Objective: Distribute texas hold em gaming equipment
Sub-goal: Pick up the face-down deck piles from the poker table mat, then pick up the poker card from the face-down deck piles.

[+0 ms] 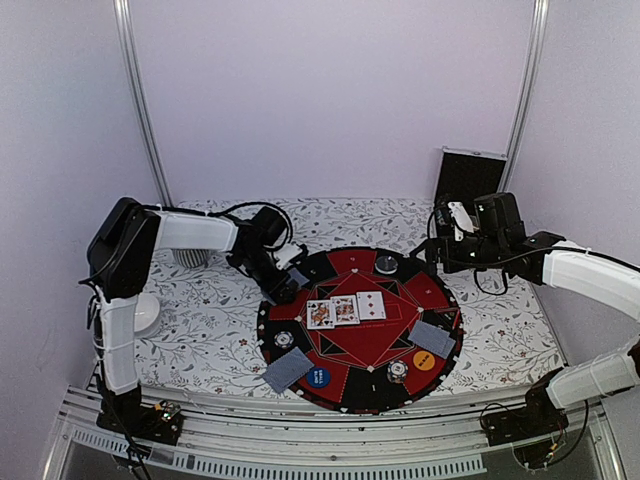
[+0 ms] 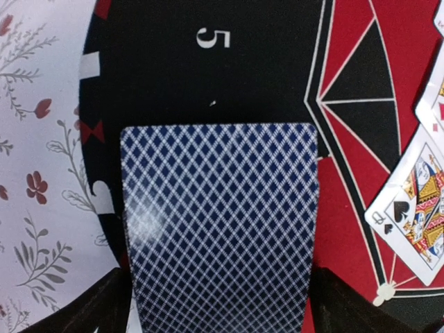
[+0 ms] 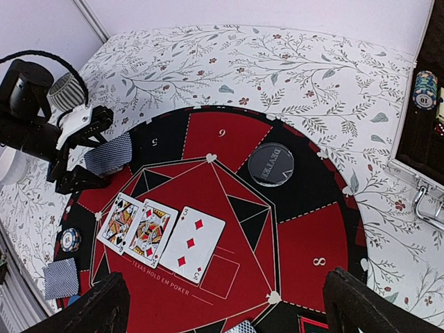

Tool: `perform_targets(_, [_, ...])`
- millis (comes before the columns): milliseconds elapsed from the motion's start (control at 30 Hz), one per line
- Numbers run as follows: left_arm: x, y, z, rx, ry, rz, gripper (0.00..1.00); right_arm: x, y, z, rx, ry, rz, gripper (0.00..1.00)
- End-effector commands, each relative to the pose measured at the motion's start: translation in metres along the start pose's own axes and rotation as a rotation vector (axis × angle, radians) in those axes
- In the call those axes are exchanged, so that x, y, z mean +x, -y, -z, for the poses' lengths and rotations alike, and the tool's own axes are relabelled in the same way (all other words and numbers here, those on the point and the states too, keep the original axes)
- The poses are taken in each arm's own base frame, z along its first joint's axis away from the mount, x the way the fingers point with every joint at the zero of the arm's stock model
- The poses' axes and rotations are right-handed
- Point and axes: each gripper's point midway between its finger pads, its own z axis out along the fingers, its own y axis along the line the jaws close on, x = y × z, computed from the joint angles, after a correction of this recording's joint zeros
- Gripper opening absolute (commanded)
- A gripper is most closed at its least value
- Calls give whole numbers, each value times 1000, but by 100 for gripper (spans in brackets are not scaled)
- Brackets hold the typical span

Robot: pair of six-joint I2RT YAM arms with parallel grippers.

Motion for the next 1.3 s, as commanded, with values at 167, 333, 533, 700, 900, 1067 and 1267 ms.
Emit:
perform_targets(167, [11,5,-14,37,-68,-37,67,-12,-6,9,-21,48,21,99])
perform_targets(333, [2,6,2,32,-28,-33,55,-13,-14,10,-62,49,16,99])
perform_targets(533, [-16,12,39,-2,73,-79,54,-42,-48,27,-240,145,5,99])
perform_targets(700, [-29,44,87,-37,178,-234,53,-60,-86,39,-465,183,-8,99])
perform_targets(900, [-32,94,133,-56,317,-427,53,-39,-108,-4,-581,21,-140,87])
perform_targets(1067, [-30,123,160,-62,378,-540,53,-14,-160,-39,-746,-139,-141,83])
perform_targets(1267, [-29,127,169,-90,387,-569,53,0,-209,-67,-867,-226,-92,89])
